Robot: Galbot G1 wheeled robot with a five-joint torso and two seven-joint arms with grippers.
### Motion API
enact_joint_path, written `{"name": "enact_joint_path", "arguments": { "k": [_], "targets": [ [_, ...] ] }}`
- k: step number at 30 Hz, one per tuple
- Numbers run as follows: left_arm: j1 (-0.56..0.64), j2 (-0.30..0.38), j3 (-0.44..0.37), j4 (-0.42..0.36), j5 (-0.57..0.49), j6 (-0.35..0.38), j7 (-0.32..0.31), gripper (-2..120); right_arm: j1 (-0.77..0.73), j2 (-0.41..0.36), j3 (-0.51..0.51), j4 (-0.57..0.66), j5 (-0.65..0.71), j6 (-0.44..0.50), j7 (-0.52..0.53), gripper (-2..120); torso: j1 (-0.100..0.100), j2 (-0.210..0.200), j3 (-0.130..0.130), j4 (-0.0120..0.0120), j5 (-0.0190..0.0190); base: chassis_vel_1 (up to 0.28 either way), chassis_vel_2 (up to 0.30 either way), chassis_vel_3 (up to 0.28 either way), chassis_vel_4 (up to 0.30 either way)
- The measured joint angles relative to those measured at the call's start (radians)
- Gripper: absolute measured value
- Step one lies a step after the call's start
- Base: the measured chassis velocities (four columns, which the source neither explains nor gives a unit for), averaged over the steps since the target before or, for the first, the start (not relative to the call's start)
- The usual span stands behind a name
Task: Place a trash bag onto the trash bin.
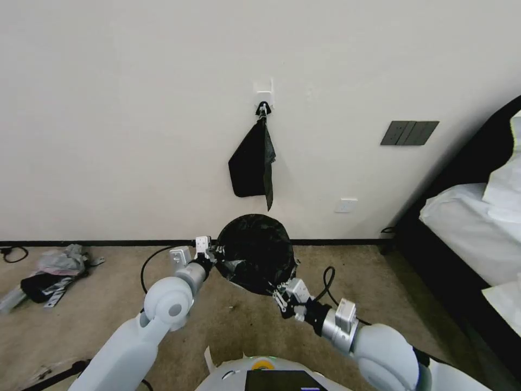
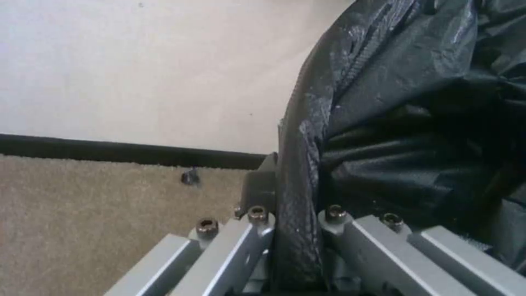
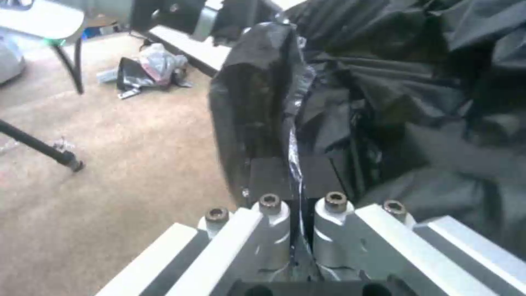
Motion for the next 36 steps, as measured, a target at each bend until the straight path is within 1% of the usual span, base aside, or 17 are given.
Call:
{"name": "enact_joint_path", "arguments": {
  "k": [1, 3, 4, 5, 7, 8, 9, 10, 12, 13, 16, 17, 20, 24, 27, 29, 36],
  "targets": [
    [0.000, 0.000, 0.000, 0.000, 0.000, 0.000, 0.000, 1, 0.000, 0.000, 0.000, 0.000, 0.000, 0.000, 0.000, 0, 0.000, 0.000, 0.000, 0.0000, 0.0000, 0.000, 0.000, 0.000, 0.000],
    [-0.007, -0.005, 0.000, 0.004, -0.016, 0.000, -0.014, 1, -0.012, 0.005, -0.008, -0.011, -0.043, 0.028, -0.010, 0, 0.000, 0.000, 0.000, 0.0000, 0.0000, 0.000, 0.000, 0.000, 0.000],
    [-0.018, -0.011, 0.004, 0.008, -0.035, 0.001, -0.031, 1, -0.022, 0.020, -0.025, -0.040, -0.122, 0.082, -0.021, 0, 0.000, 0.000, 0.000, 0.0001, 0.0000, 0.000, 0.000, 0.000, 0.000],
    [-0.018, -0.011, 0.004, 0.008, -0.035, 0.001, -0.031, 1, -0.022, 0.020, -0.025, -0.040, -0.122, 0.082, -0.021, 0, 0.000, 0.000, 0.000, 0.0001, 0.0000, 0.000, 0.000, 0.000, 0.000],
    [-0.026, -0.017, 0.010, 0.011, -0.053, 0.001, -0.048, 1, -0.023, 0.040, -0.041, -0.082, -0.251, 0.165, -0.031, 0, 0.000, 0.000, 0.000, 0.0000, 0.0001, 0.000, 0.000, 0.000, 0.000],
    [-0.026, -0.017, 0.010, 0.011, -0.053, 0.001, -0.048, 1, -0.023, 0.040, -0.041, -0.082, -0.251, 0.165, -0.031, 0, 0.000, 0.000, 0.000, 0.0000, 0.0001, 0.000, 0.000, 0.000, 0.000],
    [-0.032, -0.021, 0.012, 0.012, -0.067, 0.001, -0.059, 1, -0.022, 0.052, -0.048, -0.109, -0.330, 0.216, -0.037, 0, 0.000, 0.000, 0.000, 0.0001, 0.0001, 0.000, 0.000, 0.000, 0.000],
    [-0.035, -0.023, 0.014, 0.013, -0.079, 0.001, -0.067, 1, -0.021, 0.060, -0.053, -0.129, -0.378, 0.255, -0.042, 0, 0.000, 0.000, 0.000, 0.0000, 0.0001, 0.000, 0.000, 0.000, 0.000],
    [-0.050, -0.033, 0.015, 0.012, -0.138, 0.006, -0.104, 1, -0.020, 0.081, -0.057, -0.194, -0.515, 0.373, -0.067, 0, 0.000, 0.000, 0.000, 0.0000, -0.0001, 0.000, 0.000, 0.000, 0.000],
    [-0.050, -0.033, 0.015, 0.012, -0.138, 0.006, -0.104, 1, -0.020, 0.081, -0.057, -0.194, -0.515, 0.373, -0.067, 0, 0.000, 0.000, 0.000, 0.0000, -0.0001, 0.000, 0.000, 0.000, 0.000],
    [-0.062, -0.041, 0.018, 0.003, -0.187, 0.011, -0.142, 1, -0.008, 0.105, -0.060, -0.250, -0.615, 0.447, -0.082, 0, 0.000, 0.000, 0.000, 0.0000, -0.0001, 0.000, 0.000, 0.000, 0.000],
    [-0.062, -0.041, 0.018, 0.003, -0.187, 0.011, -0.142, 1, -0.008, 0.105, -0.060, -0.250, -0.615, 0.447, -0.082, 0, 0.000, 0.000, 0.000, 0.0000, -0.0001, 0.000, 0.000, 0.000, 0.000],
    [-0.064, -0.048, 0.021, -0.007, -0.226, 0.011, -0.172, 1, 0.016, 0.140, -0.072, -0.293, -0.639, 0.453, -0.083, 0, 0.000, 0.000, 0.000, 0.0001, 0.0000, 0.000, 0.000, 0.000, 0.000],
    [-0.062, -0.049, 0.021, -0.017, -0.257, 0.011, -0.186, 1, 0.029, 0.166, -0.080, -0.333, -0.641, 0.438, -0.082, 0, 0.000, 0.000, 0.000, 0.0001, 0.0001, 0.000, 0.000, 0.000, 0.000],
    [-0.060, -0.049, 0.017, -0.023, -0.273, 0.012, -0.191, 1, 0.030, 0.179, -0.081, -0.362, -0.617, 0.425, -0.075, 0, 0.000, 0.000, 0.000, 0.0000, 0.0000, 0.000, 0.000, 0.000, 0.000],
    [-0.055, -0.048, 0.012, -0.033, -0.288, 0.014, -0.197, 1, 0.033, 0.196, -0.080, -0.408, -0.581, 0.415, -0.067, 0, 0.000, 0.000, 0.000, 0.0000, 0.0001, 0.000, 0.000, 0.000, 0.000],
    [-0.037, -0.039, 0.006, -0.049, -0.297, 0.017, -0.199, 1, 0.039, 0.239, -0.083, -0.492, -0.558, 0.411, -0.063, 0, 0.000, 0.000, 0.000, 0.0000, 0.0001, 0.000, 0.000, 0.000, 0.000]
  ]
}}
